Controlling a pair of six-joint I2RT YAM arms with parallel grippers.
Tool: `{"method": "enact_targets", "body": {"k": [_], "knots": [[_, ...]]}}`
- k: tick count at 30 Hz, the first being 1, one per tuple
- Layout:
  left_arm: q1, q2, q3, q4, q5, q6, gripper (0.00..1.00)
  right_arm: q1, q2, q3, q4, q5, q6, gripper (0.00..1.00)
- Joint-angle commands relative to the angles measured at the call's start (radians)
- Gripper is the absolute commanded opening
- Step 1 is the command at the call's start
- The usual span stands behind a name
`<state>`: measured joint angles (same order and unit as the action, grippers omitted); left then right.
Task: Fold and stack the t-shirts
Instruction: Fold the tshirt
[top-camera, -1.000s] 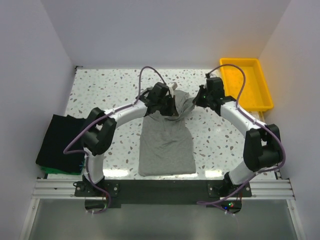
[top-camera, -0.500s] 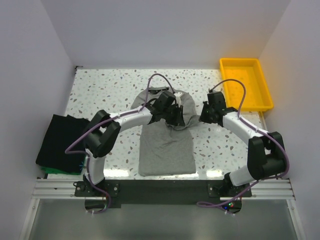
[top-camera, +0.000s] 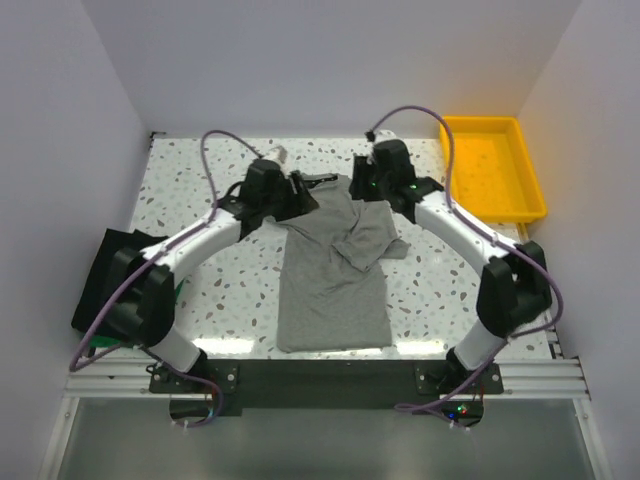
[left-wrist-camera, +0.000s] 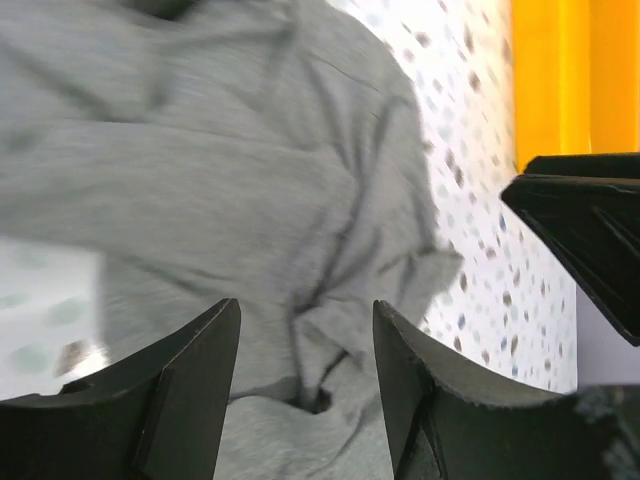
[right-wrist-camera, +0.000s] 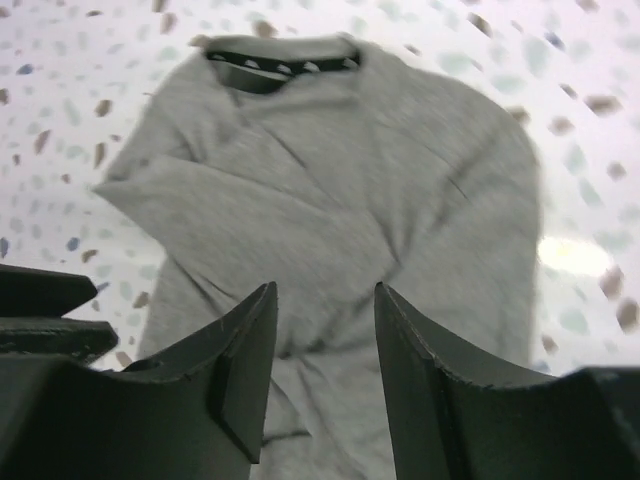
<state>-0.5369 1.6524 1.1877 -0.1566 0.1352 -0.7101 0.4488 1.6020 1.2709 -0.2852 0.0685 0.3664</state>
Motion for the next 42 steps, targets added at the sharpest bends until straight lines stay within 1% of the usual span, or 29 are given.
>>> {"method": "enact_targets", "body": {"k": [1, 2, 3, 4, 5, 6, 7, 9, 10, 13, 15, 17, 21, 26, 31, 36, 38, 41, 42], "knots": [[0.100, -0.152, -0.130, -0.040, -0.127, -0.173, 0.60, 0.109, 0.166, 0.233, 0.051, -0.021, -0.167, 0.46], [0.141, -0.213, -0.157, -0.053, -0.167, -0.183, 0.60, 0.126, 0.256, 0.281, 0.047, -0.025, -0.197, 0.46], [0.162, -0.241, -0.196, -0.093, -0.180, -0.192, 0.60, 0.155, 0.295, 0.373, 0.038, -0.029, -0.263, 0.46], [0.185, -0.268, -0.217, -0.109, -0.183, -0.195, 0.60, 0.166, 0.341, 0.418, 0.032, -0.032, -0.289, 0.46], [0.239, -0.316, -0.232, -0.127, -0.181, -0.201, 0.60, 0.174, 0.416, 0.462, 0.023, -0.054, -0.312, 0.46], [0.261, -0.339, -0.261, -0.153, -0.177, -0.201, 0.61, 0.180, 0.459, 0.505, 0.002, -0.065, -0.349, 0.47], [0.287, -0.362, -0.276, -0.158, -0.168, -0.192, 0.61, 0.183, 0.493, 0.589, -0.015, -0.067, -0.360, 0.47], [0.345, -0.407, -0.301, -0.190, -0.148, -0.183, 0.61, 0.182, 0.586, 0.698, -0.067, -0.119, -0.397, 0.47], [0.366, -0.416, -0.307, -0.198, -0.143, -0.169, 0.61, 0.183, 0.607, 0.720, -0.078, -0.139, -0.405, 0.47], [0.387, -0.434, -0.324, -0.218, -0.140, -0.157, 0.61, 0.195, 0.665, 0.760, -0.092, -0.206, -0.445, 0.50], [0.400, -0.436, -0.338, -0.218, -0.112, -0.155, 0.61, 0.214, 0.688, 0.783, -0.110, -0.243, -0.475, 0.52], [0.414, -0.436, -0.347, -0.209, -0.097, -0.155, 0.61, 0.226, 0.711, 0.788, -0.120, -0.256, -0.501, 0.52], [0.423, -0.431, -0.347, -0.193, -0.083, -0.149, 0.61, 0.264, 0.707, 0.736, -0.069, -0.256, -0.508, 0.55], [0.430, -0.410, -0.339, -0.185, -0.057, -0.140, 0.61, 0.298, 0.730, 0.755, -0.048, -0.234, -0.521, 0.58], [0.439, -0.401, -0.336, -0.184, -0.048, -0.129, 0.61, 0.323, 0.815, 0.864, -0.092, -0.214, -0.547, 0.59], [0.446, -0.414, -0.339, -0.187, -0.031, -0.123, 0.61, 0.327, 0.863, 0.919, -0.114, -0.182, -0.577, 0.59], [0.446, -0.428, -0.353, -0.181, -0.019, -0.126, 0.61, 0.327, 0.875, 0.936, -0.124, -0.177, -0.587, 0.57], [0.446, -0.462, -0.396, -0.160, 0.015, -0.129, 0.60, 0.327, 0.894, 0.961, -0.146, -0.176, -0.598, 0.52], [0.446, -0.471, -0.410, -0.155, 0.020, -0.130, 0.60, 0.326, 0.894, 0.960, -0.149, -0.176, -0.598, 0.43]]}}
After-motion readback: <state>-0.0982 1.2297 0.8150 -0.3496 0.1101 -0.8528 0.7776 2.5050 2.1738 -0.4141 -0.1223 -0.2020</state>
